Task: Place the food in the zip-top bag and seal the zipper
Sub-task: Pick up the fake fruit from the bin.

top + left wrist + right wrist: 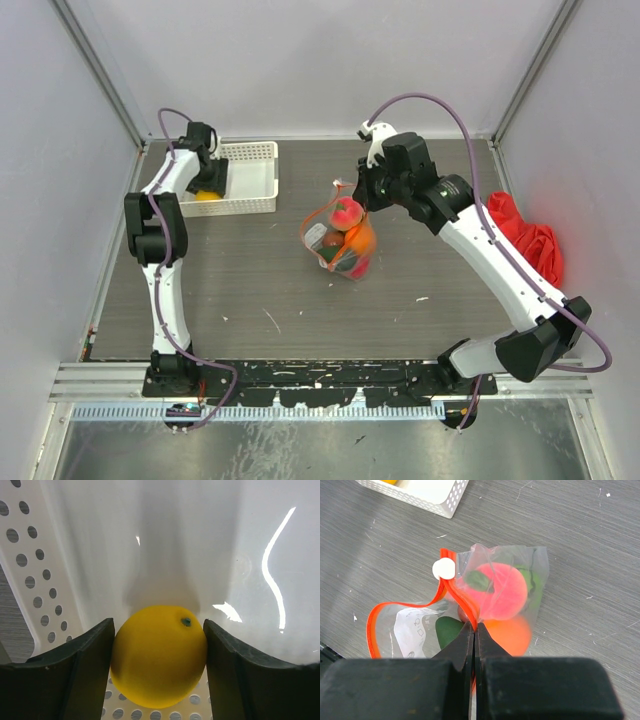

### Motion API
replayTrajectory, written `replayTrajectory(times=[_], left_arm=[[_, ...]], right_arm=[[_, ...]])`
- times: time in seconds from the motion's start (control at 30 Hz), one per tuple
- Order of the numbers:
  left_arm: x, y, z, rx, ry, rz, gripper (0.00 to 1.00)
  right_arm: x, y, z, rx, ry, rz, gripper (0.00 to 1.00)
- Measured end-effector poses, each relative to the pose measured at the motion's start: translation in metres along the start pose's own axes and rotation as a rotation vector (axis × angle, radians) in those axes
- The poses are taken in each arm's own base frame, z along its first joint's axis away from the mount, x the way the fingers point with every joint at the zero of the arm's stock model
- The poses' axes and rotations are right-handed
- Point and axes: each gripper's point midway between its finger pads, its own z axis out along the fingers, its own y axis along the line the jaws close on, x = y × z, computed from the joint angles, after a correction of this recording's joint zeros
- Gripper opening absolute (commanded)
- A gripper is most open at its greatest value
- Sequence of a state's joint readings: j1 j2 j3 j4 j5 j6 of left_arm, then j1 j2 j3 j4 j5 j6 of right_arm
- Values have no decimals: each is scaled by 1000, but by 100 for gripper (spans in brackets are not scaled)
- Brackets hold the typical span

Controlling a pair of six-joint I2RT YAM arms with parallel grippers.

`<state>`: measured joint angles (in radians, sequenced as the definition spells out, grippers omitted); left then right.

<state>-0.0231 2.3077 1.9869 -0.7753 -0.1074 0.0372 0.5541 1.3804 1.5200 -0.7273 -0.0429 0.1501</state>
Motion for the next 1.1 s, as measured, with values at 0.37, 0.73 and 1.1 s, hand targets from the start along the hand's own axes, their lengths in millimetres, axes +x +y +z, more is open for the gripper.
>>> replayTrajectory(times=[0.37,0.73,1.1], left_arm=[[-3,-9,-25,48,-29,-74,40],[-30,-31,-124,212,-225,-274,38],[-20,-78,-213,480,-378,-394,37]], right_arm=[[0,0,-2,-1,-10,11,0],[-1,0,-2,2,-16,12,0],[2,-1,1,5,-13,14,0]])
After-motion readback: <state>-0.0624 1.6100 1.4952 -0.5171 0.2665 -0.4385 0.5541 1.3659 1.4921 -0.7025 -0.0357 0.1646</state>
